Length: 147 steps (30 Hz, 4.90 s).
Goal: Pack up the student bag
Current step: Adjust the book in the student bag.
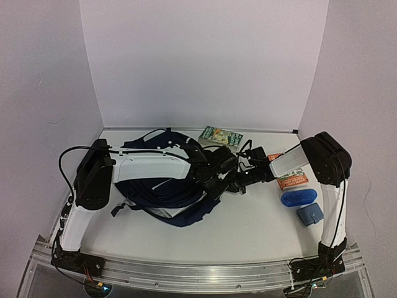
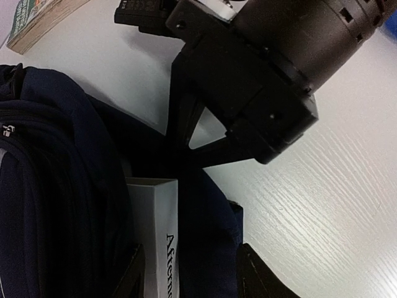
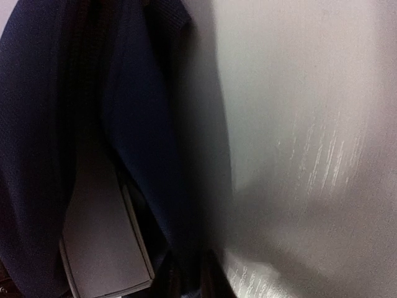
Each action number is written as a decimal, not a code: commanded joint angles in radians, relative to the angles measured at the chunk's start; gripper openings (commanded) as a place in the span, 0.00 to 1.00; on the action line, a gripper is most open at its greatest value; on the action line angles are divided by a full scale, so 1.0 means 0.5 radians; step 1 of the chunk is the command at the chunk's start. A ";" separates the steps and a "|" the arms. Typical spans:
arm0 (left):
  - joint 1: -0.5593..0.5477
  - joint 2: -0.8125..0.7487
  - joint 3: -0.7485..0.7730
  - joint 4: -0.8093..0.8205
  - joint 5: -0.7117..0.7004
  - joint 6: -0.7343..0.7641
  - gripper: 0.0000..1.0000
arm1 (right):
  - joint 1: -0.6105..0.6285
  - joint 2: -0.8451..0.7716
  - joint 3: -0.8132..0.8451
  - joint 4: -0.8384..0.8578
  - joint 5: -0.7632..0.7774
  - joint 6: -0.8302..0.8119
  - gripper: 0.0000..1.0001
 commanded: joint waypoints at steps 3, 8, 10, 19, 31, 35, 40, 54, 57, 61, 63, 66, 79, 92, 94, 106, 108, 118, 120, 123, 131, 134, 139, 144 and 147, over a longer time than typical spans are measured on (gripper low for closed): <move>0.153 -0.125 -0.117 -0.205 -0.266 -0.066 0.56 | 0.007 -0.086 -0.076 0.045 -0.073 0.005 0.00; 0.168 -0.128 -0.136 -0.242 -0.380 -0.078 0.56 | 0.007 -0.174 -0.150 0.046 -0.071 -0.007 0.00; 0.176 -0.099 -0.119 -0.288 -0.451 -0.091 0.53 | 0.007 -0.212 -0.190 0.045 -0.058 -0.019 0.00; 0.273 -0.138 -0.188 -0.369 -0.598 -0.146 0.42 | 0.007 -0.321 -0.307 -0.025 0.078 -0.113 0.00; 0.370 -0.380 -0.570 -0.418 -0.679 -0.176 0.34 | 0.005 -0.397 -0.305 -0.363 0.215 -0.405 0.00; 0.370 -0.385 -0.608 -0.442 -0.692 -0.206 0.34 | 0.004 -0.431 -0.330 -0.375 0.179 -0.432 0.00; 0.380 -0.397 -0.639 -0.448 -0.744 -0.218 0.35 | 0.004 -0.479 -0.357 -0.387 0.178 -0.479 0.00; 0.256 -1.064 -1.001 0.016 0.769 -0.154 0.46 | 0.092 -0.446 -0.339 -0.331 -0.018 -0.448 0.00; 0.249 -1.150 -1.057 -0.016 0.871 -0.218 0.47 | 0.093 -0.437 -0.334 -0.329 -0.015 -0.442 0.00; 0.219 -1.207 -1.153 -0.089 0.972 -0.262 0.55 | 0.093 -0.440 -0.334 -0.330 -0.017 -0.440 0.00; 0.156 -1.208 -1.194 -0.064 1.018 -0.284 0.58 | 0.093 -0.450 -0.338 -0.330 -0.013 -0.442 0.00; 0.045 -1.166 -1.213 -0.050 1.067 -0.313 0.58 | 0.093 -0.462 -0.347 -0.329 -0.017 -0.446 0.00; -0.012 -1.083 -1.382 -0.041 0.763 -0.383 0.60 | 0.099 -0.461 -0.345 -0.327 -0.042 -0.434 0.00; -0.013 -0.919 -1.306 0.059 0.299 -0.242 0.71 | 0.113 -0.457 -0.348 -0.320 -0.096 -0.432 0.00; -0.014 -0.877 -1.290 0.095 0.345 -0.210 0.71 | 0.123 -0.455 -0.348 -0.316 -0.106 -0.429 0.00; -0.011 -0.683 -1.156 0.554 0.628 0.089 0.76 | 0.200 -0.434 -0.341 -0.299 -0.110 -0.431 0.00; -0.010 -0.668 -1.132 0.597 0.570 0.134 0.77 | 0.208 -0.436 -0.343 -0.299 -0.114 -0.435 0.00; 0.044 -0.595 -1.122 0.873 0.875 0.103 0.68 | 0.254 -0.452 -0.342 -0.298 -0.132 -0.445 0.00; 0.045 -0.631 -1.184 0.975 0.930 0.073 0.56 | 0.263 -0.453 -0.338 -0.295 -0.141 -0.448 0.00; 0.045 -0.767 -1.374 1.192 0.970 0.045 0.38 | 0.267 -0.482 -0.339 -0.302 -0.153 -0.470 0.00; 0.039 -1.030 -1.650 1.277 0.945 0.220 0.16 | 0.268 -0.716 -0.308 -0.533 -0.150 -0.670 0.35; 0.029 -1.067 -1.681 1.275 0.942 0.327 0.14 | 0.278 -0.753 -0.286 -0.591 -0.102 -0.719 0.38; 0.011 -1.035 -1.625 1.244 0.907 0.422 0.13 | 0.360 -0.660 -0.198 -0.648 -0.057 -0.749 0.26; -0.009 -1.006 -1.574 1.168 0.872 0.477 0.13 | 0.369 -0.705 -0.161 -0.837 0.029 -0.896 0.36; -0.014 -1.026 -1.589 1.150 0.868 0.483 0.12 | 0.327 -0.827 -0.208 -0.965 0.084 -0.972 0.42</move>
